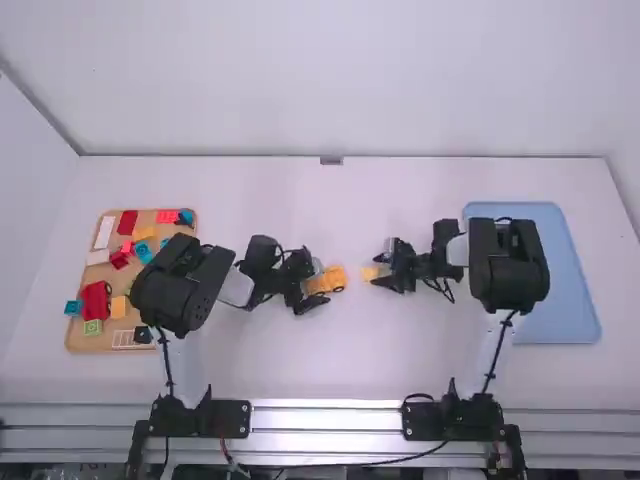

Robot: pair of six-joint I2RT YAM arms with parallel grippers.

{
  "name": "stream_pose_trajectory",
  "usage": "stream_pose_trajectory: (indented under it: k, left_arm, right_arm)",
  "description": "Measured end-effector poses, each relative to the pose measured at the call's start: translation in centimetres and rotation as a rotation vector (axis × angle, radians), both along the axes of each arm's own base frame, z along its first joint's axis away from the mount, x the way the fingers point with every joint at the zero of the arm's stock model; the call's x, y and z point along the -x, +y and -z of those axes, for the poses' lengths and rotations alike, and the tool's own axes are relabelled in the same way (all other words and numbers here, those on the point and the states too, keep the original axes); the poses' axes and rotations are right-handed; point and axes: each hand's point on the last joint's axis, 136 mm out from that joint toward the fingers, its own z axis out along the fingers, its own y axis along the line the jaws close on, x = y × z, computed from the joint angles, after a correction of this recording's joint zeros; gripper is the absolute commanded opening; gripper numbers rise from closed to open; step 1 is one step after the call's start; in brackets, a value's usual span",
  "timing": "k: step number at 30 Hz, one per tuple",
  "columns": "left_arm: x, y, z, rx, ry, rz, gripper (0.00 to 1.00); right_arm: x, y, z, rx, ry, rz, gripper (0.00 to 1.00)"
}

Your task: Assemble lego blocks to make yellow taxi

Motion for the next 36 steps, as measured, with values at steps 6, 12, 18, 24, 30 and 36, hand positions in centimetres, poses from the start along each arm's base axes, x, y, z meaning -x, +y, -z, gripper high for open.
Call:
stream_pose_trajectory:
  k: [6,12,18,24,30,36]
  left_arm:
    - [0.0,0.0,-0.1,0.004,0.001,0.004,0.99]
    - [0.3,-0.2,-0.1,0.012,0.009,0.014,0.99]
    - [0.4,-0.2,-0.1,0.013,0.015,0.017,0.99]
    - [0.4,-0.2,-0.1,0.013,0.015,0.016,0.98]
    - [0.4,-0.2,0.0,0.012,0.015,0.016,0.87]
    - [0.5,-0.1,0.1,0.007,0.012,0.024,0.81]
  right_arm:
    - [1.2,0.1,-0.5,-0.011,0.049,-0.053,0.55]
    - [0.9,0.0,-0.3,0.013,-0.019,-0.088,0.52]
    - [0.3,0.5,0.2,0.040,-0.089,-0.111,0.51]
    - [0.2,0.8,0.2,0.020,-0.073,-0.087,0.36]
    - [0.1,0.7,0.1,0.015,-0.067,-0.077,0.28]
    - [1.0,0.7,-0.2,0.003,0.030,-0.069,0.27]
